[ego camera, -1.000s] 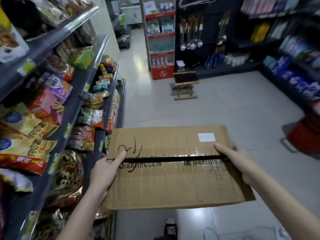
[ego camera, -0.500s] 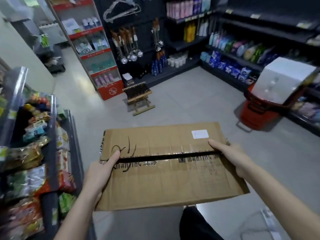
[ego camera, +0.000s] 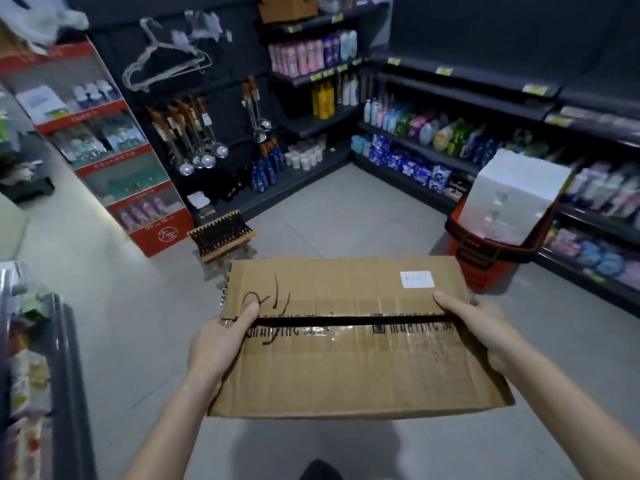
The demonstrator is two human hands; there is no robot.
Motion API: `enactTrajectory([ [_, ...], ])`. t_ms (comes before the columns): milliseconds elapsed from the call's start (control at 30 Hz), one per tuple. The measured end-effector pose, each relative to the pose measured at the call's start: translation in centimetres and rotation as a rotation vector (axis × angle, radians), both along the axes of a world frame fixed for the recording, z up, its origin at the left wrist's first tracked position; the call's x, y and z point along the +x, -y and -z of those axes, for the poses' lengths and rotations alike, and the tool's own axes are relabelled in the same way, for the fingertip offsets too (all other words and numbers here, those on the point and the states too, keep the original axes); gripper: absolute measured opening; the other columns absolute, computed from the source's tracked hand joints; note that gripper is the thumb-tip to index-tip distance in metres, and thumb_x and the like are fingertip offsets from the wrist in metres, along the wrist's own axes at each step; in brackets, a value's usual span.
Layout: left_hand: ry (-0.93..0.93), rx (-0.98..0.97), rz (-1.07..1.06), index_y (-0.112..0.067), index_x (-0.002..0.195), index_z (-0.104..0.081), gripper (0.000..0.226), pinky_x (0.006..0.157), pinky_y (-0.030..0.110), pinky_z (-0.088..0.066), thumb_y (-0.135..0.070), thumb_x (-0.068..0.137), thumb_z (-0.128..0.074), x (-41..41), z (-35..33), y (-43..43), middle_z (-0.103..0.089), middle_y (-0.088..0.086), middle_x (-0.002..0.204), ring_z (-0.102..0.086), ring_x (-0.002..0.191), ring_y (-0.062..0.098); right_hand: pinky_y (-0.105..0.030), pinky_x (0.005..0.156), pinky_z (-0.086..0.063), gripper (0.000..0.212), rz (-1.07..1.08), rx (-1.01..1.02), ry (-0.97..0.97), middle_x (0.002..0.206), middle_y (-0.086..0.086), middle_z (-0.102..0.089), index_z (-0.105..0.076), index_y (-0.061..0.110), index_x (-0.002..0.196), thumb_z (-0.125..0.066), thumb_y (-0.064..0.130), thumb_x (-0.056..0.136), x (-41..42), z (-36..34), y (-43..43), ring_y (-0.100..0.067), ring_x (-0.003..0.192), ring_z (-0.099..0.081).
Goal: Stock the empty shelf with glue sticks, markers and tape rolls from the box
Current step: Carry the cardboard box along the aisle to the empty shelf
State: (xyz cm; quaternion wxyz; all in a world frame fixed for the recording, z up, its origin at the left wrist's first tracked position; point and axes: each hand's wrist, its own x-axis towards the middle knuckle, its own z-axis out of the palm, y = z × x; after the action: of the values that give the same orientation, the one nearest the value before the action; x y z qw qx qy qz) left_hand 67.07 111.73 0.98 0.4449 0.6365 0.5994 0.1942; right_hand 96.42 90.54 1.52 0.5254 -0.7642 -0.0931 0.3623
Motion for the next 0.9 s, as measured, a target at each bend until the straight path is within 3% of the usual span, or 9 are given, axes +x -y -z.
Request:
enactTrajectory([
  [100, 0.006, 0.008, 0.062, -0.028, 0.072, -0.068, 0.037, 0.084, 0.04, -0.052, -0.065, 0.075, -0.064, 4.9, -0.2, -4.0, -0.07, -0.005, 0.077, -0.065, 0.083, 0.025, -0.032, 0.061, -0.051, 0.028, 0.053, 0.005, 0.003, 0.074, -0.007, -0.074, -0.066, 0.019, 0.091, -0.074, 0.042, 0.077, 3.4, -0.1, -1.9, -0.026, 0.072, -0.07],
  [200, 0.037, -0.002, 0.134, -0.03, 0.074, -0.073, 0.042, 0.083, 0.043, -0.054, -0.072, 0.068, -0.066, 10.1, 0.1, -8.4, -0.073, -0.007, 0.074, -0.068, 0.08, 0.022, -0.037, 0.069, -0.055, 0.034, 0.129, -0.024, -0.028, 0.077, -0.009, -0.075, -0.066, 0.019, 0.092, -0.076, 0.045, 0.074, 7.0, 0.2, -4.2, -0.029, 0.075, -0.071],
  [333, 0.05, -0.003, 0.22, -0.023, 0.075, -0.073, 0.039, 0.082, 0.044, -0.055, -0.062, 0.074, -0.068, 17.5, 0.2, -14.0, -0.073, -0.002, 0.075, -0.068, 0.076, 0.022, -0.036, 0.069, -0.054, 0.032, 0.23, -0.001, -0.053, 0.08, -0.01, -0.075, -0.065, 0.016, 0.09, -0.077, 0.041, 0.074, 11.9, 0.6, -7.8, -0.029, 0.078, -0.071],
  [500, 0.012, -0.027, 0.349, -0.019, 0.075, -0.075, 0.063, 0.079, 0.045, -0.056, -0.08, 0.061, -0.063, 26.9, 0.5, -22.2, -0.074, 0.0, 0.074, -0.069, 0.076, 0.024, -0.029, 0.057, -0.049, 0.023, 0.378, 0.024, -0.035, 0.078, -0.008, -0.071, -0.063, 0.015, 0.087, -0.075, 0.034, 0.08, 17.7, -0.1, -13.0, -0.024, 0.073, -0.068],
  [700, 0.06, -0.041, 0.493, -0.029, 0.081, -0.07, 0.039, 0.084, 0.041, -0.055, -0.067, 0.071, -0.067, 37.9, -0.7, -28.8, -0.073, -0.003, 0.081, -0.068, 0.082, 0.021, -0.034, 0.064, -0.053, 0.036, 0.523, 0.018, -0.068, 0.086, -0.012, -0.073, -0.064, 0.013, 0.097, -0.076, 0.039, 0.076, 24.4, -0.3, -17.2, -0.028, 0.079, -0.069],
  [800, 0.049, -0.02, 0.537, -0.023, 0.082, -0.072, 0.047, 0.082, 0.041, -0.055, -0.069, 0.069, -0.068, 43.2, -0.6, -31.1, -0.074, -0.005, 0.075, -0.068, 0.078, 0.02, -0.042, 0.077, -0.057, 0.041, 0.566, 0.003, -0.072, 0.085, -0.012, -0.074, -0.065, 0.013, 0.098, -0.077, 0.043, 0.073, 27.9, 0.1, -18.5, -0.03, 0.081, -0.07],
  [900, 0.017, -0.032, 0.595, -0.021, 0.082, -0.073, 0.056, 0.08, 0.042, -0.056, -0.075, 0.065, -0.066, 48.6, -0.2, -33.2, -0.074, -0.004, 0.073, -0.07, 0.077, 0.022, -0.043, 0.077, -0.056, 0.045, 0.6, -0.009, -0.094, 0.086, -0.012, -0.075, -0.065, 0.013, 0.101, -0.078, 0.045, 0.072, 31.7, 0.6, -19.7, -0.031, 0.083, -0.07],
])
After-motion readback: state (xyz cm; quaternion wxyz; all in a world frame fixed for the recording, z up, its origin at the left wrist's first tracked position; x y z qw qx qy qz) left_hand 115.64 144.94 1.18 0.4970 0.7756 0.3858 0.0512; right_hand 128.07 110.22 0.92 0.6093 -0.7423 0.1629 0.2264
